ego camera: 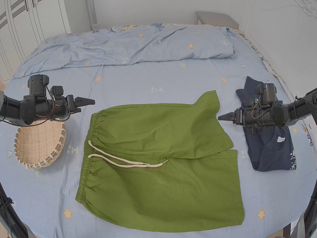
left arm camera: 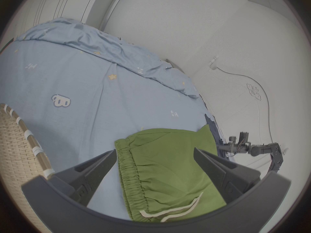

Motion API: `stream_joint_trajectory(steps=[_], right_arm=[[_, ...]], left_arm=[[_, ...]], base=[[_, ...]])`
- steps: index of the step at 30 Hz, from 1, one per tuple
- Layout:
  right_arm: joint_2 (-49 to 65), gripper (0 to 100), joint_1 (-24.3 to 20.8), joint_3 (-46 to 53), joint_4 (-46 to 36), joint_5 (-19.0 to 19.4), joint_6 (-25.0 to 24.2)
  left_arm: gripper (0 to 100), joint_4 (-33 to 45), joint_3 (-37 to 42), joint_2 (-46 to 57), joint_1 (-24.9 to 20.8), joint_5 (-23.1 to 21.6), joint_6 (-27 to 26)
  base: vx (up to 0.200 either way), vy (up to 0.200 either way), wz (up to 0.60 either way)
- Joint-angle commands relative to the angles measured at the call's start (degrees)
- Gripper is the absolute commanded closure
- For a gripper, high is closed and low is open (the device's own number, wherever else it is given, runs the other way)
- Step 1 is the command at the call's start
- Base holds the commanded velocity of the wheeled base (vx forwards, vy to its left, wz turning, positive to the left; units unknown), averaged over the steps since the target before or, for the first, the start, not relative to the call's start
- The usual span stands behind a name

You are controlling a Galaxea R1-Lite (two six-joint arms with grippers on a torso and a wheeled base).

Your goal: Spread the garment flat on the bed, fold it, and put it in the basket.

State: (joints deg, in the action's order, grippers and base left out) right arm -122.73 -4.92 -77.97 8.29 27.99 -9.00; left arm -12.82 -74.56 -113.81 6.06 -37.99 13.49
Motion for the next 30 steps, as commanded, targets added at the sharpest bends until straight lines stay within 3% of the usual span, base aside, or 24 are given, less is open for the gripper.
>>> stream_joint_trajectory(steps=[1,6,13,14,30], right_arm=[[7.6,0,0.0,19.35,8.41,2.86,-0.23],[7.51,0,-0.52,25.76,13.16,3.21,-0.23],[6.9,0,-0.88,26.99,16.06,3.39,-0.23],[6.9,100,-0.96,26.99,16.32,3.3,-0.23],[6.9,100,-0.79,28.05,17.55,3.21,-0.41]], left_arm=[[0,-0.27,5.04,7.64,-0.7,-0.42,2.24],[0,-0.27,6.0,8.78,-0.79,-0.6,2.24],[0,-0.36,6.0,8.61,-1.14,-0.6,2.15],[0,-0.36,5.92,8.61,-1.14,-0.6,2.15],[0,-0.36,6.0,8.34,-1.58,-0.6,1.97]], base=[[0.0,0.0,0.0],[0.0,0.0,0.0],[0.0,0.0,0.0],[0.0,0.0,0.0],[0.0,0.0,0.0]])
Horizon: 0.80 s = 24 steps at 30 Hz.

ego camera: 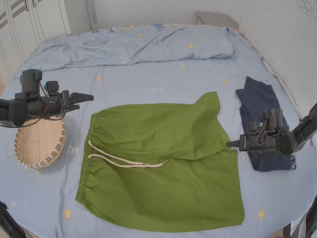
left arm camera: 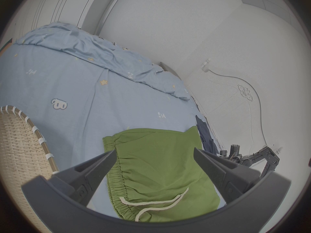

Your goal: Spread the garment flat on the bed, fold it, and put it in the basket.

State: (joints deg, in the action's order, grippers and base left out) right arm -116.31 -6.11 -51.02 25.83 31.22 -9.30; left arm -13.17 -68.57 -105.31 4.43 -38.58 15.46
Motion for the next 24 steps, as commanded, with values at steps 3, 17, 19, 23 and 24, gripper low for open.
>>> stream_joint_trajectory(steps=[3,17,19,23,24], right_arm=[[3.02,100,1.98,3.56,0.18,-0.11,-0.01],[7.41,100,5.14,13.75,5.46,-0.46,0.07],[7.41,100,5.05,14.37,5.55,-0.55,0.16],[7.59,100,5.14,15.16,5.55,-0.72,0.07],[7.59,0,5.14,15.51,5.55,-0.72,0.07]], left_arm=[[0,-0.02,-0.07,-0.33,-0.03,0.0,-0.08],[0,0.42,0.11,-0.33,-0.65,0.0,-0.08],[0,0.42,0.46,-0.33,-0.82,0.0,0.01],[0,0.6,1.16,-0.07,-0.91,0.0,0.19],[0,0.69,1.78,0.11,-0.91,0.0,0.27]], base=[[0.0,0.0,0.0],[0.0,0.0,0.0],[0.0,0.0,0.0],[0.0,0.0,0.0],[0.0,0.0,0.0]])
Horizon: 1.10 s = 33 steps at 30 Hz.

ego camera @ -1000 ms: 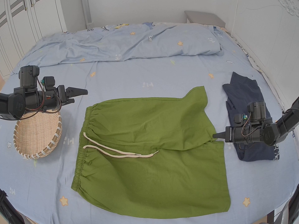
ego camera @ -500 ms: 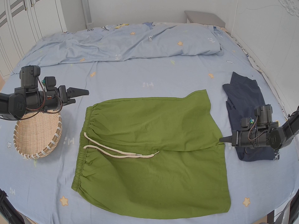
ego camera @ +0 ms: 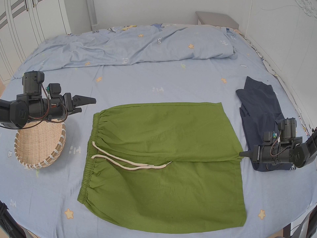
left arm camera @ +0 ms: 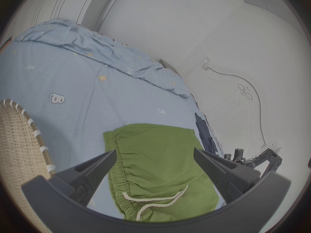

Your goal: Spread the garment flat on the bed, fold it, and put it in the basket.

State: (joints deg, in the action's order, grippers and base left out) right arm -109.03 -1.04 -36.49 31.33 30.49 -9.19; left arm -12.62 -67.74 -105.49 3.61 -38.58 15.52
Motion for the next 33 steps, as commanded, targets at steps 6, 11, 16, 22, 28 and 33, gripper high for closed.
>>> stream_joint_trajectory(steps=[6,11,16,22,28,33], right_arm=[[4.35,0,0.86,3.18,0.75,0.1,-0.48],[10.6,0,0.95,6.43,0.75,0.36,-3.03],[16.75,0,0.6,12.58,0.75,0.62,-3.11],[20.44,0,-1.42,19.7,0.84,0.8,-3.82],[21.05,0,-3.62,24.45,1.63,0.62,-3.82],[22.11,0,-4.41,25.5,3.65,0.71,-3.9]], left_arm=[[0,1.54,8.94,5.47,0.08,-0.09,0.3],[0,1.46,20.37,11.35,0.7,-0.09,0.04],[0,1.1,32.76,16.45,1.84,-0.18,-0.23],[0,-0.04,44.36,20.14,1.93,-1.23,-0.31],[0,-0.65,50.34,20.41,2.19,-3.08,-0.49],[0,-3.64,53.33,17.07,3.51,-3.08,-3.92]], base=[[0.0,0.0,0.0],[0.0,0.0,0.0],[0.0,0.0,0.0],[0.0,0.0,0.0],[0.0,0.0,0.0],[0.0,0.0,0.0]])
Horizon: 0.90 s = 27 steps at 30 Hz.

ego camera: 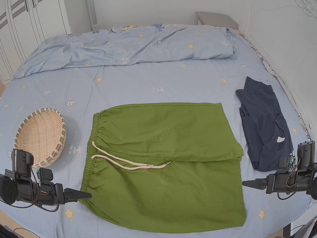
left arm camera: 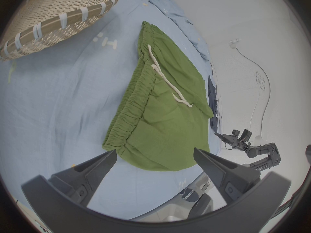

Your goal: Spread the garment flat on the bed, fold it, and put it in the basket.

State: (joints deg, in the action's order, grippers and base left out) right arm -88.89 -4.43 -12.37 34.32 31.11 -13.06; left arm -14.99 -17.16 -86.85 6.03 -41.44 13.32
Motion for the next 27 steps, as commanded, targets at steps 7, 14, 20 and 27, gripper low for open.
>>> stream_joint_trajectory(steps=[7,14,20,27], right_arm=[[1.97,0,-3.05,0.68,0.75,-0.08,-0.04],[1.97,0,-3.48,0.24,0.75,-0.08,-0.04],[1.97,0,-3.48,0.16,0.75,-0.08,-0.04],[3.11,0,-3.13,0.07,0.75,-0.17,-0.04]], left_arm=[[0,-6.01,4.16,-8.6,1.44,-0.14,-4.45],[0,-7.33,4.42,-10.71,1.52,-0.22,-4.45],[0,-8.56,3.72,-13.35,1.26,-0.22,-4.54],[0,-18.67,3.89,-19.41,1.26,-0.22,-4.27]], base=[[0.0,0.0,0.0],[0.0,0.0,0.0],[0.0,0.0,0.0],[0.0,0.0,0.0]])
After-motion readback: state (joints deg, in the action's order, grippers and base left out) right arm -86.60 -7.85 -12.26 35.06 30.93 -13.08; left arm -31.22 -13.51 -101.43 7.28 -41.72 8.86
